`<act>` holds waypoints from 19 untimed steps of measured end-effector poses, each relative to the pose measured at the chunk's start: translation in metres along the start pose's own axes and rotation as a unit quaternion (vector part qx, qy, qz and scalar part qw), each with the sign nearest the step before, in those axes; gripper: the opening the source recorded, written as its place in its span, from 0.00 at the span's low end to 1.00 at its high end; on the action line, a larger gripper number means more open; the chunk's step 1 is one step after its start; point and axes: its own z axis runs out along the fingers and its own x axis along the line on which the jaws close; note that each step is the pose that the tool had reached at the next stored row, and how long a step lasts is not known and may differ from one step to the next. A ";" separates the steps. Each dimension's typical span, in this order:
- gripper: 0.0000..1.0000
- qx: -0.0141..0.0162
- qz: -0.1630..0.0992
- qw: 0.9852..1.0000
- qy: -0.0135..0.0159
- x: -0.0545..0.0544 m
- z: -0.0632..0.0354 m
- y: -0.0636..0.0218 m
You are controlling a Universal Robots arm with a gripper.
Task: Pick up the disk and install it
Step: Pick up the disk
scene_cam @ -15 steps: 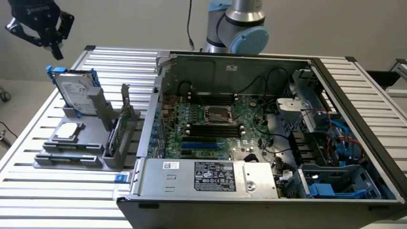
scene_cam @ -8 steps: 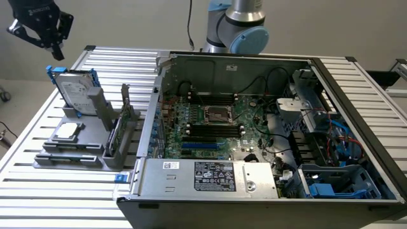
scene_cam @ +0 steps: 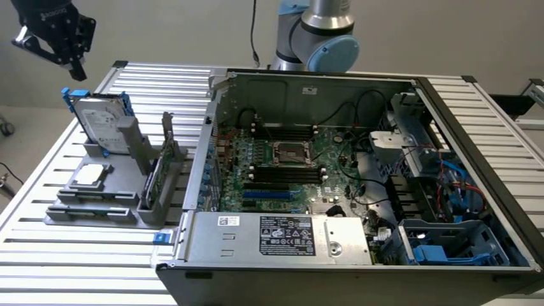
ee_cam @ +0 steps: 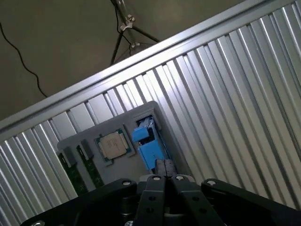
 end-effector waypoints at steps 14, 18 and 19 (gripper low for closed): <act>0.11 0.001 -0.028 1.000 -0.001 0.003 0.0001 -0.0003; 0.11 0.002 -0.045 0.999 -0.001 0.003 0.0001 0.0001; 0.11 0.002 -0.047 0.999 -0.001 0.003 0.0002 0.0001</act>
